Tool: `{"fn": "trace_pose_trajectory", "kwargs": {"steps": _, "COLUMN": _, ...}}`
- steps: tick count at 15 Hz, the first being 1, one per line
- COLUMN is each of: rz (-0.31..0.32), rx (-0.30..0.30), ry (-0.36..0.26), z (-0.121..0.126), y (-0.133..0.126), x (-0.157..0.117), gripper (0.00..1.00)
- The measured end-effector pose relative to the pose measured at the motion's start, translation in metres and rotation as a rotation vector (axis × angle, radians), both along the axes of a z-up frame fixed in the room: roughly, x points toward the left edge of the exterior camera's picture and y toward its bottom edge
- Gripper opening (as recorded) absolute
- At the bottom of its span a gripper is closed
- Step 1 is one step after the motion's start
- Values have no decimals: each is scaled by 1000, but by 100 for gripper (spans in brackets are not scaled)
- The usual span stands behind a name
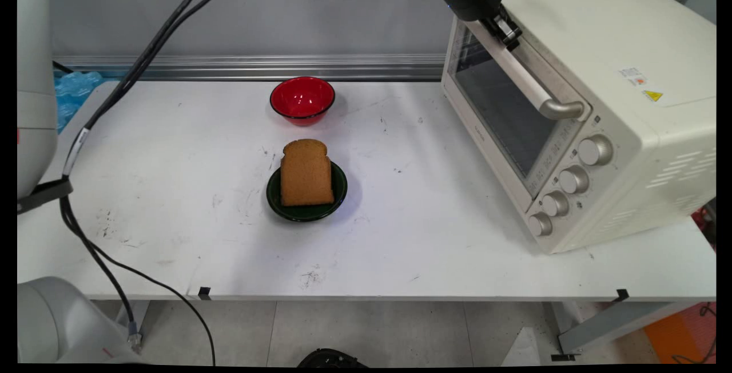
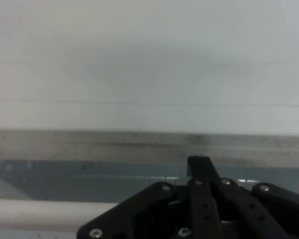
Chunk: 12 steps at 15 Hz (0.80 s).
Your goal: Open the oven
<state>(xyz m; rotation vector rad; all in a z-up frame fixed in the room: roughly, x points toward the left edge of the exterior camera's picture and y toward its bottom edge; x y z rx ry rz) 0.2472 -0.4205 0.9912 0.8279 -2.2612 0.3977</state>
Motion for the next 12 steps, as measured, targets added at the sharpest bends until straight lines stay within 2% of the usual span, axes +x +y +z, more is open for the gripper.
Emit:
{"fn": "trace_pose_trajectory", "kwargs": {"steps": 6, "rz": 10, "rx": 26, "ry": -30, "z": -4, "y": 4, "x": 2, "gripper": 0}}
{"fn": "trace_pose_trajectory", "kwargs": {"steps": 12, "rz": 12, "rx": 72, "ry": -76, "z": -8, "y": 15, "x": 16, "gripper": 0}}
